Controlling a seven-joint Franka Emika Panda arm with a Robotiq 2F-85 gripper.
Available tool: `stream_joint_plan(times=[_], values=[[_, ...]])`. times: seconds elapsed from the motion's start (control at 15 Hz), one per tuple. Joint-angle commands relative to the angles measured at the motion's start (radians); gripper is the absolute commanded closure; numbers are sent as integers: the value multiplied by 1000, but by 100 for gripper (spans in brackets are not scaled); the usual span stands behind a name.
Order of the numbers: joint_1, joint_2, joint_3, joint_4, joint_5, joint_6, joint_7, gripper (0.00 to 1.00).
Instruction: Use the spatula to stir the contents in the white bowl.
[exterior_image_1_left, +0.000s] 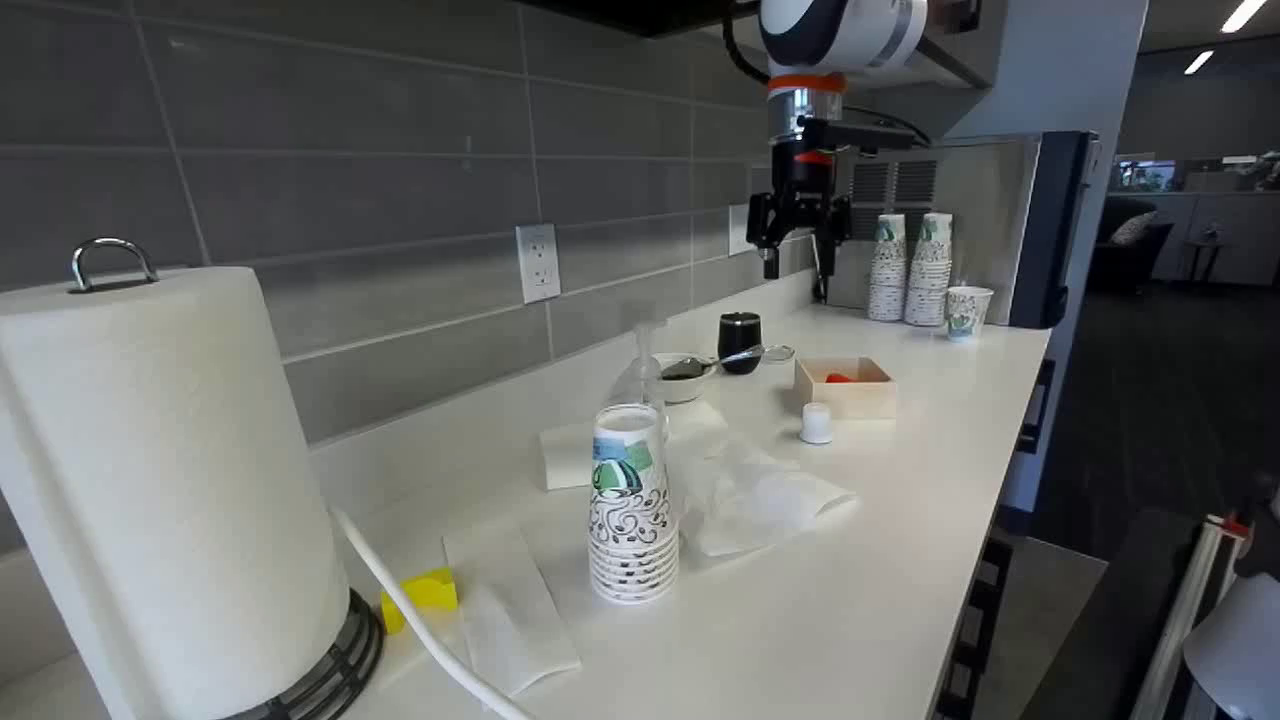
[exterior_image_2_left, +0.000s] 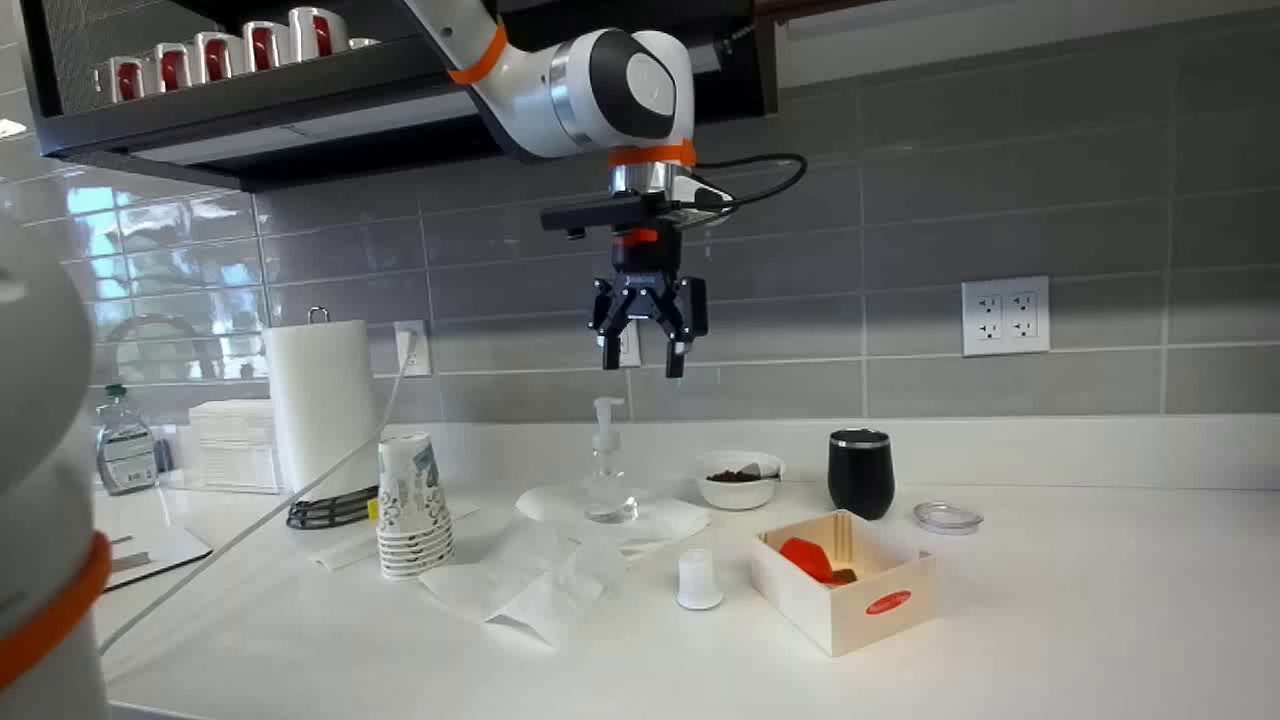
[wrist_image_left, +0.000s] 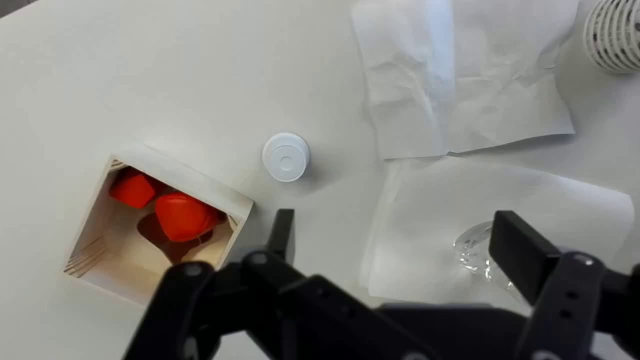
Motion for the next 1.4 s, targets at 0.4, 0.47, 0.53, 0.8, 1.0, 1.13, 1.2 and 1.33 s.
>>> stream_joint_plan(times=[0.4,0.47,0.53,0.8,1.0,1.13,1.2,1.33], values=[[5,1,-6,2,-1,-3,0,0],[5,1,-6,2,-1,-3,0,0],[5,1,-6,2,-1,-3,0,0],[5,1,-6,2,-1,-3,0,0],[5,1,-6,2,-1,-3,0,0],[5,14,-6,7,-2,8,0,0],[5,23,-6,7,-6,18,-10,0],[3,41,-9,3,-21,58,-41,0]])
